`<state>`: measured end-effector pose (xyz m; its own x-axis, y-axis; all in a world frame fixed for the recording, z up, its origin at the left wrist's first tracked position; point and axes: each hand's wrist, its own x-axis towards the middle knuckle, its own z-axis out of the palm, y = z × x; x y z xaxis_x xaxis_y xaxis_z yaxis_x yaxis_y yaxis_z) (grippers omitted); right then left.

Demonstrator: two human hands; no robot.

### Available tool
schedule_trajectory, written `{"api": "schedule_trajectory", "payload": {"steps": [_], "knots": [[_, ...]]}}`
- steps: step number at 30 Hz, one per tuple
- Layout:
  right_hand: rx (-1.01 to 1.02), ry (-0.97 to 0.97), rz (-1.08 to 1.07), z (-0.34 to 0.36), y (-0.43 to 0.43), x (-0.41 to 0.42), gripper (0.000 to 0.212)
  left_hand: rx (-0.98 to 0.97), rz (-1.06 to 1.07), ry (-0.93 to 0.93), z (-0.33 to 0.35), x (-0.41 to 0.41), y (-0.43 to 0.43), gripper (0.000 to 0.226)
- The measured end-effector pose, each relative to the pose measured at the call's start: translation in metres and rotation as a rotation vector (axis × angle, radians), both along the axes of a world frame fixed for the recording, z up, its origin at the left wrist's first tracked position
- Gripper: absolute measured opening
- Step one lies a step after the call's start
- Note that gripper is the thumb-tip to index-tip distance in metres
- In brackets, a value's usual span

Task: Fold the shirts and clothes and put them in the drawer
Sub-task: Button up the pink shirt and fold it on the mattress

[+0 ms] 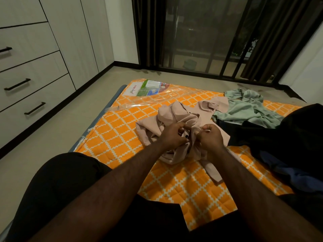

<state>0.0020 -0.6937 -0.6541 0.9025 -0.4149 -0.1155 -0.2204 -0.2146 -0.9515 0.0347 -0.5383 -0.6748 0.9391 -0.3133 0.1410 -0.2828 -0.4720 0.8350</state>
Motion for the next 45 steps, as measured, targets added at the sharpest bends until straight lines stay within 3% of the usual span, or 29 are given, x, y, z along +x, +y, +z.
{"api": "schedule_trajectory", "payload": {"steps": [7, 14, 24, 29, 33, 35, 40, 45], "knots": [[0.198, -0.045, 0.064, 0.006, 0.004, -0.003, 0.011, -0.036, -0.018, -0.054, 0.001, 0.0, 0.001, 0.045], [0.368, -0.106, 0.111, 0.013, 0.003, -0.004, 0.02, -0.177, 0.01, -0.001, 0.001, -0.001, 0.0, 0.02], [0.405, -0.126, 0.119, 0.015, 0.006, -0.008, 0.033, -0.258, -0.008, 0.064, 0.001, -0.003, 0.002, 0.023], [0.279, -0.143, 0.083, 0.012, 0.008, -0.01, 0.035, -0.181, 0.063, 0.01, 0.0, -0.002, 0.0, 0.03], [-0.144, -0.166, 0.132, 0.006, 0.006, -0.012, 0.035, -0.206, 0.113, 0.013, -0.002, 0.0, 0.0, 0.031], [-0.261, -0.146, 0.192, 0.004, 0.01, -0.013, 0.037, -0.243, 0.138, 0.029, -0.003, 0.002, 0.001, 0.026], [-0.291, -0.16, 0.154, 0.003, 0.015, -0.014, 0.035, -0.274, 0.144, 0.03, -0.001, 0.001, 0.002, 0.015], [-0.351, -0.188, 0.123, 0.006, 0.016, -0.016, 0.026, -0.265, 0.163, 0.062, 0.003, -0.002, 0.001, 0.035]]}}
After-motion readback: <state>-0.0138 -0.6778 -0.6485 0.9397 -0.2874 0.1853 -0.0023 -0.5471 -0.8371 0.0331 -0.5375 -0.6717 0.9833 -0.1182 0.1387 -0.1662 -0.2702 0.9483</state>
